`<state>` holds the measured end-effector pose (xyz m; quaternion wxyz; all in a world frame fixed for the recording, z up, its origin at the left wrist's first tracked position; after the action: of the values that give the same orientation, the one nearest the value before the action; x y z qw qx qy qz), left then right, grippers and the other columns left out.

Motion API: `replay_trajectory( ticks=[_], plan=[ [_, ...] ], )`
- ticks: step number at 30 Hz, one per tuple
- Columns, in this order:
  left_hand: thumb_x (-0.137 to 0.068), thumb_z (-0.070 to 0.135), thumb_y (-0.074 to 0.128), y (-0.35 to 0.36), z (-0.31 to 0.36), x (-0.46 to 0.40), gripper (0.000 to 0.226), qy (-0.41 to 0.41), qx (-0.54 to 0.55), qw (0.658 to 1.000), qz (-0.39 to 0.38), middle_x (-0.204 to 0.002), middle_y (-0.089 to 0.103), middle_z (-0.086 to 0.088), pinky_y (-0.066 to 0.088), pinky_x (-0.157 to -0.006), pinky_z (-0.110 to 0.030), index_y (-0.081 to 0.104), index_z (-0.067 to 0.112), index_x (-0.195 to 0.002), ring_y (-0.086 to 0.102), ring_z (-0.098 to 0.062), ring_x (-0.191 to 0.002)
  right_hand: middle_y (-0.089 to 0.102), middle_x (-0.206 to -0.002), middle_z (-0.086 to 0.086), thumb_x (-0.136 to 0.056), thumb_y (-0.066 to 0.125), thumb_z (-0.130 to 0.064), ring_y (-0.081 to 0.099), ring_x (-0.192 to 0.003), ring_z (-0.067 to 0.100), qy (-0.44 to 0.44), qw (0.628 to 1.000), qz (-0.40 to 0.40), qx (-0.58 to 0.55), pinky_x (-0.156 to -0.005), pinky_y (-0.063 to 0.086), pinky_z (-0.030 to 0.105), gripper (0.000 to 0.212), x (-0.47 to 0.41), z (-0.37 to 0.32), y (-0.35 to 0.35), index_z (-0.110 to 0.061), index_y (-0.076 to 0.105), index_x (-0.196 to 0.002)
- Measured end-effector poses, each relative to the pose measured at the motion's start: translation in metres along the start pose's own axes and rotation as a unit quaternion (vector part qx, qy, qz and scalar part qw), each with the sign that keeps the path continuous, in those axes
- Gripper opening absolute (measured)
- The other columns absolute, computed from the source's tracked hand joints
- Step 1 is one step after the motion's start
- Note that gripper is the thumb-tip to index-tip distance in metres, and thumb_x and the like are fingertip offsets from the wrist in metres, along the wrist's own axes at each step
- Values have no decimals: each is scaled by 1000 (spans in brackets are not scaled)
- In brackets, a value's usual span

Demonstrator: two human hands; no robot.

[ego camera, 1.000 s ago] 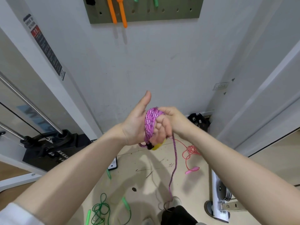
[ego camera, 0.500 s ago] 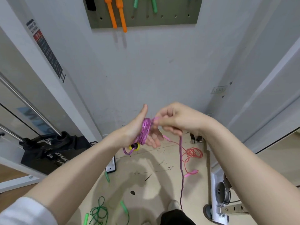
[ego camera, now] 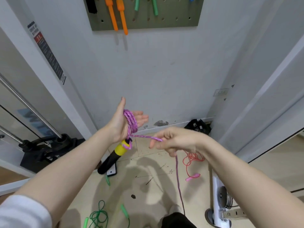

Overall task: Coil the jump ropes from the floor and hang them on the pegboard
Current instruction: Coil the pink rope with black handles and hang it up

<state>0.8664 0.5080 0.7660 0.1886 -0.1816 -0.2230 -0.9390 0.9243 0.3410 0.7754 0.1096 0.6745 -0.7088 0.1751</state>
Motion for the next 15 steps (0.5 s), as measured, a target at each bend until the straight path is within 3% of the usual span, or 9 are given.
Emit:
replay_trajectory(
  ticks=[2,3,5,8,10,12,14,15],
  plan=[
    [-85,73,13,-2,-19,4,94,-66,-104,991,-42,-94,67,-21,52,-83,-30,55,-6,-114,67,-27,-86,30,-41,-12,-83,55,-11,19,-34,0,-52,995,-25,-84,-37,16,14,8,10,-28,-4,-12,63,-85],
    [-84,74,11,0,-26,7,96,-76,-146,984,-70,-88,68,-20,52,-84,-32,59,-6,-106,67,-29,-86,31,-40,-13,-81,52,-10,18,-32,-1,-88,989,-19,-116,-36,15,11,11,13,-41,-6,-10,64,-81],
    [-78,78,3,9,-32,15,106,-72,-209,966,-136,-81,70,-22,55,-78,-31,64,-7,-93,68,-30,-81,32,-39,-12,-80,50,-9,23,-32,0,-171,967,54,-180,-36,28,12,20,13,-60,-18,-14,67,-70],
    [-67,83,-6,33,-32,27,117,-104,-204,945,-233,-66,67,-21,50,-52,-22,69,-6,-75,64,-23,-55,31,-42,-11,-93,49,-11,24,-36,2,-236,912,231,-243,-41,36,15,25,5,-66,-45,-14,61,-71],
    [-58,90,4,47,-27,32,118,-108,-171,934,-295,-66,68,-19,47,-49,-21,71,-4,-79,64,-21,-52,31,-44,-11,-97,45,-16,25,-38,3,-210,904,316,-196,-43,36,15,26,-5,-55,-56,-14,56,-74],
    [-60,89,31,62,-17,45,111,-91,-79,909,-398,-85,71,-21,54,-58,-20,67,-6,-103,70,-23,-70,39,-49,-7,-97,47,-19,33,-41,4,-157,921,348,-75,-47,39,20,27,-10,-39,-54,-16,55,-72],
    [-71,74,53,68,-2,52,101,-66,41,881,-467,-113,62,-29,56,-77,-27,48,-10,-127,67,-33,-98,52,-64,0,-96,48,-16,50,-54,2,-96,945,292,113,-61,44,23,24,-10,-23,-41,-18,57,-75],
    [-73,67,58,68,5,52,97,-41,74,882,-463,-122,57,-30,55,-84,-32,43,-9,-132,62,-36,-106,56,-70,2,-96,46,-13,56,-60,1,-58,953,232,187,-64,46,23,21,-9,-15,-32,-17,59,-80]
  ],
)
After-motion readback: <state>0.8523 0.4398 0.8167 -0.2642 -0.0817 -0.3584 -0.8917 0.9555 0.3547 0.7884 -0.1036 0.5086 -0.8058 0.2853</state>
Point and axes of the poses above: each hand's wrist, its own x-axis away from the middle knuckle, its own y-axis out of the palm, z = x × y, the point moved 3 cm from there along -x, towards the middle knuckle
